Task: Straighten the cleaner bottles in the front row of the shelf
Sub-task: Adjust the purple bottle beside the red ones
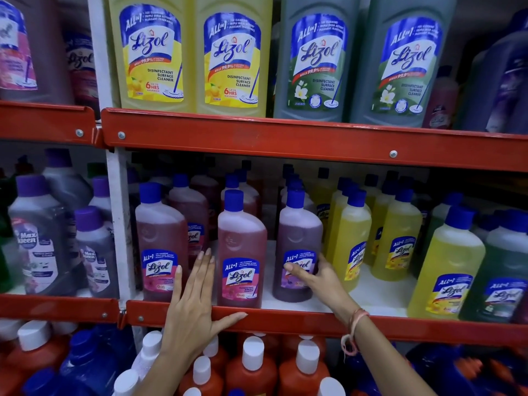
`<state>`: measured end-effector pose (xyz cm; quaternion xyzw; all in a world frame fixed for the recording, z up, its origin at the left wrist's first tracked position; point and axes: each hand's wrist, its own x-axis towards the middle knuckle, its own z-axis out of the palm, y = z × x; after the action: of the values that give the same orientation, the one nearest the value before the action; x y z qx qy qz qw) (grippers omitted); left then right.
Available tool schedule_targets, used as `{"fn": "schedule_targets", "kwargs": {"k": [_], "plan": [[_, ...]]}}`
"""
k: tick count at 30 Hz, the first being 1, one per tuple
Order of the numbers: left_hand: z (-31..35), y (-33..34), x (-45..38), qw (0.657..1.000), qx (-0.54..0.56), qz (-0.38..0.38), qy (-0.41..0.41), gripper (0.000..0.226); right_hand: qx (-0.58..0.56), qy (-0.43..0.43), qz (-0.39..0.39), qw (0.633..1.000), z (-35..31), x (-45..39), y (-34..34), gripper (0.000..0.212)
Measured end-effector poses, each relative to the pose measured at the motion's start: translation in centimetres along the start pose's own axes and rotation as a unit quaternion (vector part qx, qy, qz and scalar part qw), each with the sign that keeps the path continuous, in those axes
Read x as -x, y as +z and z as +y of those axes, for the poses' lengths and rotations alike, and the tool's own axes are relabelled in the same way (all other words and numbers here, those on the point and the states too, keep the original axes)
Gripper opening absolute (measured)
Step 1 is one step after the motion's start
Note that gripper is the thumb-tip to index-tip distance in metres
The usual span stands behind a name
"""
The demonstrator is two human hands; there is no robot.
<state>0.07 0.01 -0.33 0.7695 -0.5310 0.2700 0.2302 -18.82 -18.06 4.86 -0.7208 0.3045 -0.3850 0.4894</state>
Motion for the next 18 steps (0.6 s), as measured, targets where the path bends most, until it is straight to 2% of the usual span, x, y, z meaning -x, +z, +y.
{"fn": "schedule_targets", "kwargs": {"k": [10, 15, 18], "plan": [[0.4, -0.5, 0.3, 1.000, 0.007, -0.019, -0.015, 0.110, 0.038, -0.026, 0.027, 0.999, 0.3, 3.1, -0.3, 0.090], [0.5, 0.0, 0.7, 0.998, 0.039, -0.016, -0.046, 0.112, 0.052, -0.034, 0.013, 0.998, -0.2, 4.0, -0.8, 0.079], [0.5, 0.3, 1.1, 0.998, 0.034, -0.020, -0.051, 0.110, 0.020, -0.047, 0.018, 0.999, 0.0, 4.9, -1.8, 0.068]]}}
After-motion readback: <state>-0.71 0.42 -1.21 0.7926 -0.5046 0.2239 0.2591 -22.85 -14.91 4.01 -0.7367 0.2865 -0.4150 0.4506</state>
